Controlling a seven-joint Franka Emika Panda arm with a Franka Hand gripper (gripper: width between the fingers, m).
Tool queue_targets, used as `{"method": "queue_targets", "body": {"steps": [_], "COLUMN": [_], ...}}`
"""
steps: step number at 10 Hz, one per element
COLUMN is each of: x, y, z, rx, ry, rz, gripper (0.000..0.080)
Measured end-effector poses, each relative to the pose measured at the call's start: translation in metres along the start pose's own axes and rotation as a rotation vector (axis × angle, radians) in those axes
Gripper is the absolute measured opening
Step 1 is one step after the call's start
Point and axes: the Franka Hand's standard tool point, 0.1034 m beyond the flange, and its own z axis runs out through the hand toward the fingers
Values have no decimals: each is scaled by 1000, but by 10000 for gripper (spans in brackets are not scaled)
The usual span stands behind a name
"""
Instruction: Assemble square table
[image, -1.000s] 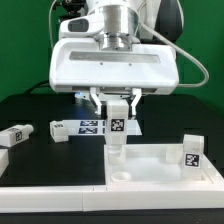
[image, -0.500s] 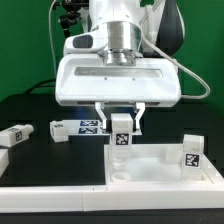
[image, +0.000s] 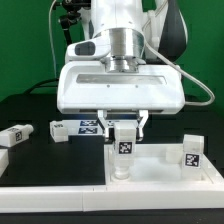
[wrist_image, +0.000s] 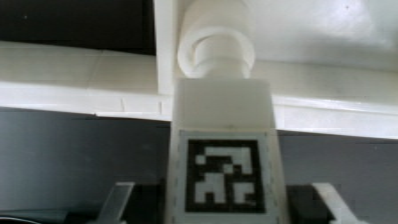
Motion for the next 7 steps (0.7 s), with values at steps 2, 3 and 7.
{"method": "queue_targets", "body": {"steps": [2, 3, 7], "x": [-6, -7, -8], "y": [0, 1, 1], "z": [5, 7, 10], "rx": [-2, -4, -2], "ry": [-3, 3, -8], "rz": [1, 1, 3], "gripper": [290, 290, 374]}}
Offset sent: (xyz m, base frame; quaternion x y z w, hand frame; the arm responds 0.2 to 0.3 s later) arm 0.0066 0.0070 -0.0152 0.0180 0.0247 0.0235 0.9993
